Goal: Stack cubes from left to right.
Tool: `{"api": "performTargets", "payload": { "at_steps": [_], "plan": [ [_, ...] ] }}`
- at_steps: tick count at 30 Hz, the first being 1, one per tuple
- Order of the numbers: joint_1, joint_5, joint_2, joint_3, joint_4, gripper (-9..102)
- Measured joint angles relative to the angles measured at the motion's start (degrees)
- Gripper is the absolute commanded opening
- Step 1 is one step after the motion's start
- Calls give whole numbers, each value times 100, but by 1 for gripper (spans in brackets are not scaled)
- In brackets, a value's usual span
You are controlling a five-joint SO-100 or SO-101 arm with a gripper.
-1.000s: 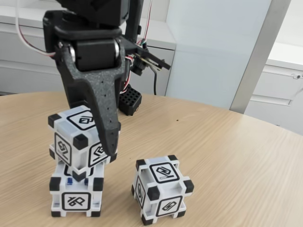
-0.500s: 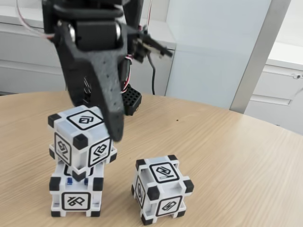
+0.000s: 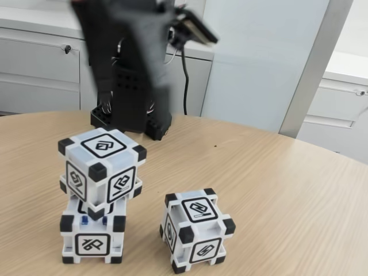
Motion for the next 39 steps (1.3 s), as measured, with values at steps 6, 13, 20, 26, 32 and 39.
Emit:
{"api": "performTargets", "payload": {
  "at_steps": [6, 13, 20, 26, 32, 39],
  "plan": [
    [-984, 791, 246, -9, 0, 40],
    [-1978, 2127, 246, -9, -9, 37],
    [-2224, 3357, 149, 88, -967, 37],
    [-2197, 3463, -633, 439, -1345, 37],
    [-2171, 3463, -1512, 448, -1784, 37],
    [-2153, 3322, -2294, 448, -2127, 37]
  ]
}}
